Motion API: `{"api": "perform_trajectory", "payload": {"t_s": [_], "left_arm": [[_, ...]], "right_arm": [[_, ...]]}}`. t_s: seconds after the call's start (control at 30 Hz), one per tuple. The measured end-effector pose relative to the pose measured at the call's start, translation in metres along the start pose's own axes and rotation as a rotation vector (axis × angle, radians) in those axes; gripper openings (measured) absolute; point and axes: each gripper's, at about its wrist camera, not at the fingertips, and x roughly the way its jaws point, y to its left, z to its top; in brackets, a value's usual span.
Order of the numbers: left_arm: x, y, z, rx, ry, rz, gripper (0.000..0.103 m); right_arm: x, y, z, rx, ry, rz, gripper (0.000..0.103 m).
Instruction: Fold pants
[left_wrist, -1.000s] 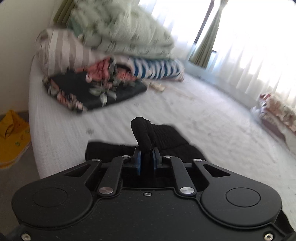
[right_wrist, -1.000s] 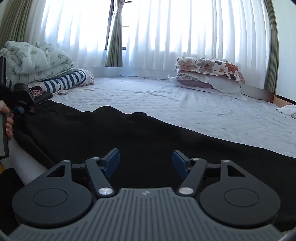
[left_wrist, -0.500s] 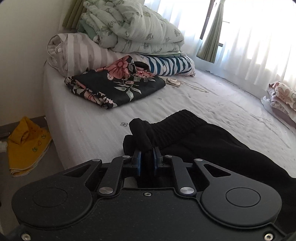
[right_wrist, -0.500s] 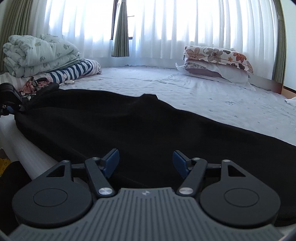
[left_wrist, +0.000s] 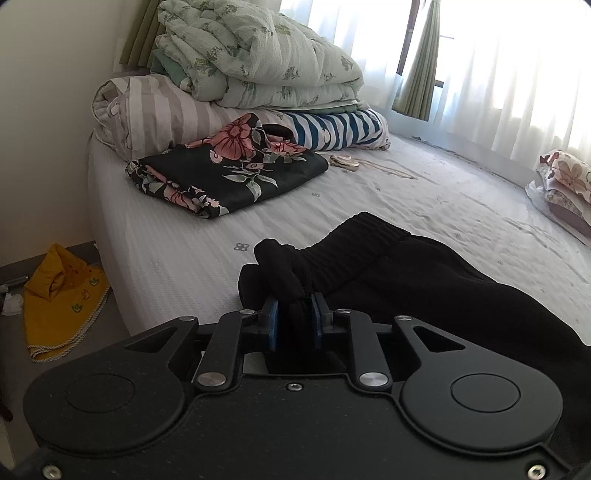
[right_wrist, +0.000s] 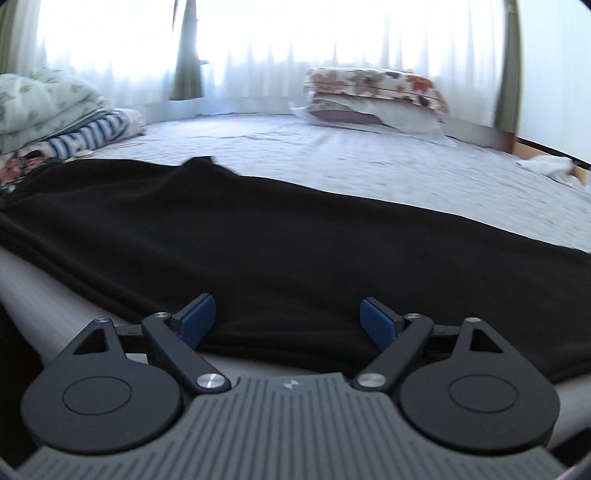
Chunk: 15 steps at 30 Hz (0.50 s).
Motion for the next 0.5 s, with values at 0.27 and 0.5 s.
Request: {"api": "perform_trajectory", "payload": {"t_s": [0.27, 0.5], "left_arm": [[-0.018, -0.01, 0.003, -0.027, -0.035, 0.016, 0.039], [-0.061, -0.041, 0.003, 0.037, -0.144, -0.042, 0.049]], "right_arm": [[-0.022, -0.082, -0.019, 0.091, -0.055, -0.153, 0.093], [-0.035, -0.12, -0.025, 0.147, -0.109, -0.261, 0.093]]}}
